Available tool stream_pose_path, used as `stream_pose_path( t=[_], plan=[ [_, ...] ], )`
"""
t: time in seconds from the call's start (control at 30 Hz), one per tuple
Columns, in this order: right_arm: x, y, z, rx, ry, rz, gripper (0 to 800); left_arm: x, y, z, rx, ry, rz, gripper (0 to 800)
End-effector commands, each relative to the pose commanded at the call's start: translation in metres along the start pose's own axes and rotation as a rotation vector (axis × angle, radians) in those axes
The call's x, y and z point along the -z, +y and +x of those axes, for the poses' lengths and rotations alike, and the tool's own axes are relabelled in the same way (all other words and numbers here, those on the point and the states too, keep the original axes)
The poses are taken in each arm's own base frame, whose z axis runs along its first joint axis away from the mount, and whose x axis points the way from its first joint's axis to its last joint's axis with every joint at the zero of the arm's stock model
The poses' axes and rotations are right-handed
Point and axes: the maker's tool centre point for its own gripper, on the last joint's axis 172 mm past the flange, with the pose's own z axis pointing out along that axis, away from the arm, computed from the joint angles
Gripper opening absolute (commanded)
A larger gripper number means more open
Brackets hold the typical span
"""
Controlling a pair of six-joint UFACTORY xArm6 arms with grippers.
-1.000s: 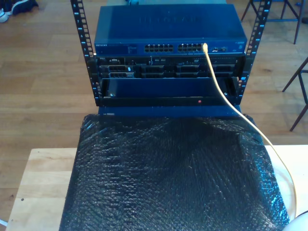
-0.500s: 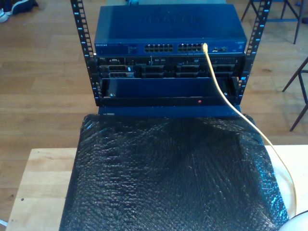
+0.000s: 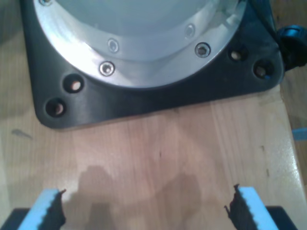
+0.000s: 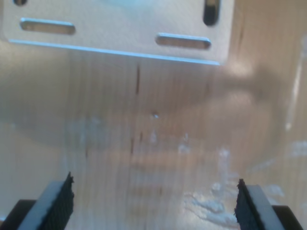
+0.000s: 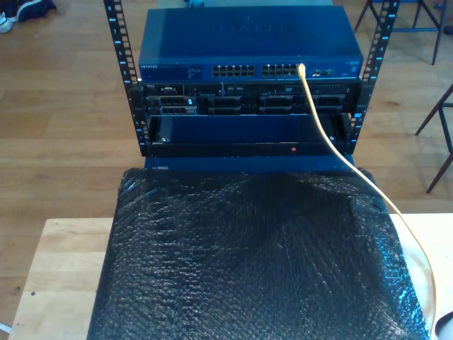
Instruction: Grab the cable and plug it in
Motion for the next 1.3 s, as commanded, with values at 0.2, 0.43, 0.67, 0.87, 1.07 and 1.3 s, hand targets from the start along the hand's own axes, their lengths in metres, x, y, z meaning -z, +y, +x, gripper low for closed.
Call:
stream_pose_path(
  t=[0.2, 0.43, 0.67, 0.87, 1.07, 1.3],
  plan=[
    [-0.0001, -0.0012, -0.0005, 0.063, -0.003, 0.003, 796, 0.0000, 0.0000, 0.0000, 0.000, 0.000, 0.000, 800],
    [-0.0021, -0.0010, 0.0013, 0.056, 0.002, 0.000, 798, 0.0000, 0.0000, 0.0000, 0.000, 0.000, 0.000, 800],
    [-0.0024, -0.0015, 0.0016, 0.056, 0.002, 0.001, 798, 0.0000, 0.0000, 0.0000, 0.000, 0.000, 0.000, 800],
    [-0.0024, -0.0012, 0.0016, 0.057, 0.002, 0.001, 797, 0.0000, 0.0000, 0.0000, 0.000, 0.000, 0.000, 800],
    [-0.0024, -0.0015, 0.0016, 0.056, 0.002, 0.001, 798, 0.0000, 0.0000, 0.0000, 0.000, 0.000, 0.000, 800],
    [-0.0024, -0.0012, 0.0016, 0.056, 0.002, 0.001, 798, 0.0000, 0.0000, 0.0000, 0.000, 0.000, 0.000, 800]
  ],
)
